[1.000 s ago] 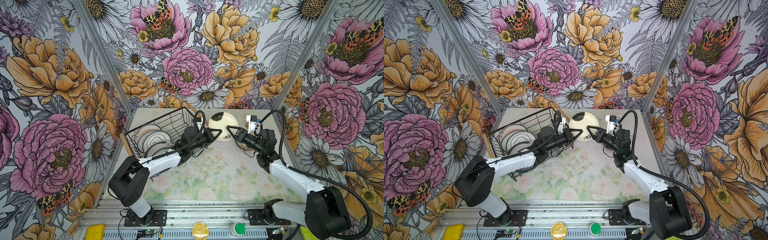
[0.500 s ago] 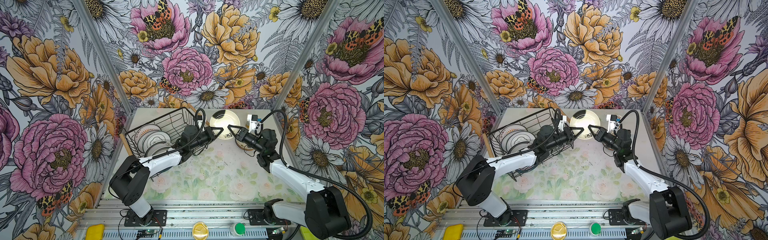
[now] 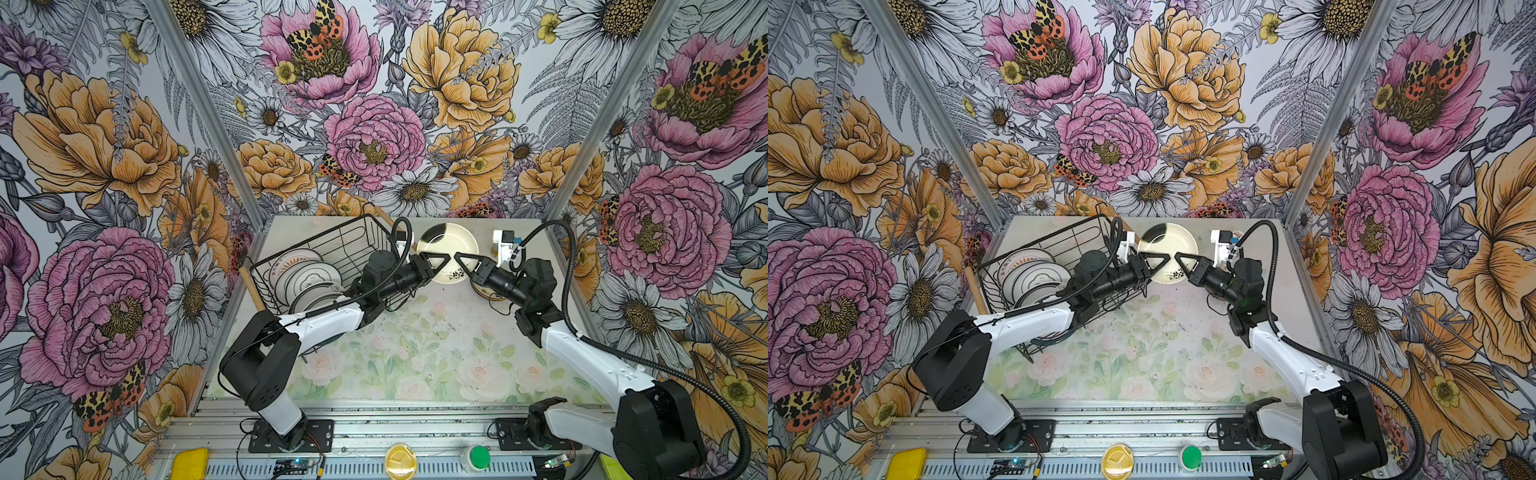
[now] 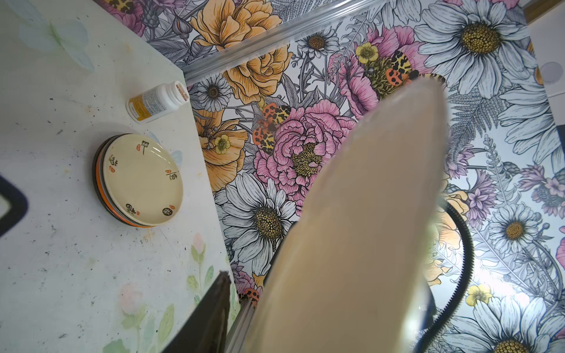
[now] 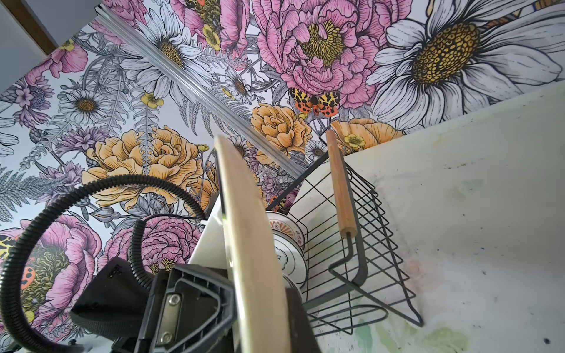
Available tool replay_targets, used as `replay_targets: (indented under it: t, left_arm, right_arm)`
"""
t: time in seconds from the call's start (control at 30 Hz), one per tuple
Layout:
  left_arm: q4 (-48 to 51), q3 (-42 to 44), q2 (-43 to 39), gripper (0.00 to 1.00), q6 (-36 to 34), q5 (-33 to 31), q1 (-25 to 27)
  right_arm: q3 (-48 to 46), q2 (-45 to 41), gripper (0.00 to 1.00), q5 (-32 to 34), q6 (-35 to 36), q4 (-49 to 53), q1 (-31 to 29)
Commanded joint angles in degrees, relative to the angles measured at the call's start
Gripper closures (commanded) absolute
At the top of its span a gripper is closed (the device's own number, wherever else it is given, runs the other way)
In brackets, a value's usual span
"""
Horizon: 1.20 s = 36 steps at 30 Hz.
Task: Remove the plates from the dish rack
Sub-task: 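Open the left gripper and pull back while the right lifts the cream plate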
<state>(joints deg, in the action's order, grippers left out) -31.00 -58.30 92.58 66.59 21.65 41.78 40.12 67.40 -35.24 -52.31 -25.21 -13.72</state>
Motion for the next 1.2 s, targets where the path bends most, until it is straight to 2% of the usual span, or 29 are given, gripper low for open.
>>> replay_targets:
  t: [0.0, 0.17, 0.27, 0.37, 0.5, 0.6, 0.63, 0.67, 0.73, 0.87, 0.97, 1.07, 1.17]
  left_arm:
    - [3.79, -1.44, -4.3, 0.46, -3.8, 1.62, -0.46]
    - [12.09, -0.01, -10.78, 0.42, -9.15, 1.76, -1.55]
    - [20.64, 1.48, -16.63, 0.4, -13.24, 0.61, -3.58]
    - [30.32, 2.7, -23.2, 0.38, -17.45, -1.85, -7.0]
    - [42.55, 3.14, -31.03, 0.35, -23.89, -4.63, -13.65]
    - [50.17, 2.43, -35.14, 0.32, -28.22, -7.37, -19.11]
    - [51.61, 2.36, -36.07, 0.29, -29.49, -8.47, -20.42]
    - [53.21, 2.27, -36.95, 0.17, -30.82, -10.17, -21.79]
    - [55.0, 2.45, -38.15, 0.01, -32.61, -13.25, -23.99]
    - [55.63, 2.63, -37.14, 0.01, -35.07, -13.12, -28.83]
    - [56.11, 1.43, -34.89, 0.01, -36.67, -13.55, -30.34]
    - [56.1, 0.2, -33.3, 0.01, -38.31, -16.13, -30.38]
    - [56.49, -0.54, -32.72, 0.01, -39.5, -20.68, -29.92]
  right_arm:
    - [7.78, -0.98, 1.0, -0.56, 9.39, 6.08, 1.55]
    - [20.74, 4.1, 1.0, -0.42, 19.03, 15.24, 5.13]
    - [29.98, 7.17, 1.0, 3.53, 26.9, 21.64, 6.42]
    - [39.34, 10.1, 1.0, 10.4, 37.4, 28.72, 6.34]
    - [47.95, 12.12, 1.0, 18.75, 48.16, 31.66, 6.34]
    - [50.95, 11.66, 1.0, 28.68, 55.02, 31.51, 5.9]
    - [51.33, 11.39, 1.0, 32.63, 56.86, 30.9, 5.76]
    - [51.38, 11.03, 1.0, 36.52, 59.01, 29.71, 5.82]
    - [49.48, 9.65, 1.0, 43.21, 62.3, 25.39, 5.85]
    - [44.56, 6.41, 1.0, 54.21, 66.81, 18.31, 6.42]
    - [39.62, 4.16, 1.0, 63.74, 68.0, 13.36, 7.38]
    - [34.64, 2.46, 1.0, 74.01, 65.59, 12.36, 9.51]
    - [26.59, -0.49, 1.0, 83.8, 58.21, 12.59, 11.06]
